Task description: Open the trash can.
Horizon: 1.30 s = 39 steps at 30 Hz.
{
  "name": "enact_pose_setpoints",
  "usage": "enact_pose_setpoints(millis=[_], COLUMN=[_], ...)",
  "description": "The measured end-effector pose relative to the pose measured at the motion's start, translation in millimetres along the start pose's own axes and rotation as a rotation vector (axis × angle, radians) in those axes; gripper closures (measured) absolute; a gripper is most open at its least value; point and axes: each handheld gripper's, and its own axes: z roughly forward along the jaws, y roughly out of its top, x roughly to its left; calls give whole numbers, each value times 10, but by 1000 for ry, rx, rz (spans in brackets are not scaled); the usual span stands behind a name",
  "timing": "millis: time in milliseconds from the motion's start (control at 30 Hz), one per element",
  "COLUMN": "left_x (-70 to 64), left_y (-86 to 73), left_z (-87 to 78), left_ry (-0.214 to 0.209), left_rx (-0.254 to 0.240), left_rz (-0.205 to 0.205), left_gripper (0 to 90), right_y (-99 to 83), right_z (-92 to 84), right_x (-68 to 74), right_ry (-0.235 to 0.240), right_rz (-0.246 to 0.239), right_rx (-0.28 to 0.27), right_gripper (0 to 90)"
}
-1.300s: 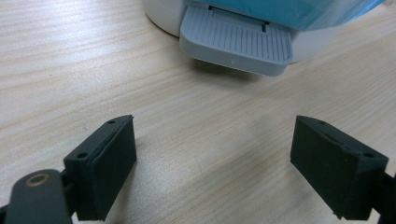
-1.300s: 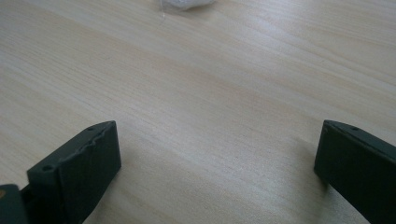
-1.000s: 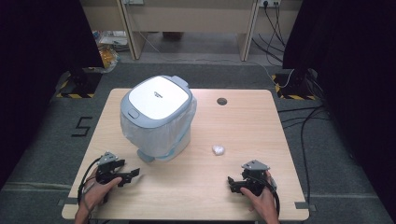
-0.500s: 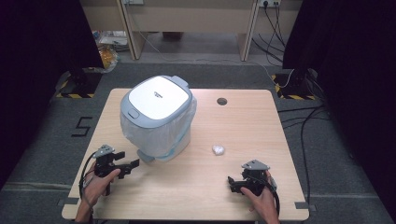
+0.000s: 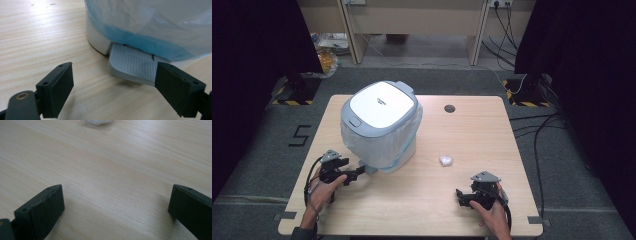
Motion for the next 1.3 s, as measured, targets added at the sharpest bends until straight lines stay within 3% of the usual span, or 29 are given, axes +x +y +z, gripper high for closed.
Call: enact_pose_setpoints(millis=[333, 467, 633, 833, 967, 1300], left_x=[-4, 44, 49, 11, -53, -93], left_y=[50, 31, -3, -9, -19, -22], left_z=[96, 137, 161, 175, 205, 208], left_ry=[6, -15, -2, 34, 84, 105], left_rx=[8, 20, 21, 42, 55, 58], left_rz=[12, -52, -74, -55, 12, 15], left_gripper=[138, 113, 76, 76, 84, 110], right_y=[0, 0, -1, -1, -1, -1], right_z=[0, 0, 1, 2, 2, 3], right_x=[-1, 0, 2, 0, 0, 0], right_ry=[-2, 0, -2, -4, -4, -3], right_rz=[-1, 0, -1, -3, -3, -3], right_rx=[-1, 0, -1, -1, -1, -3], right_gripper=[4, 4, 3, 3, 3, 3])
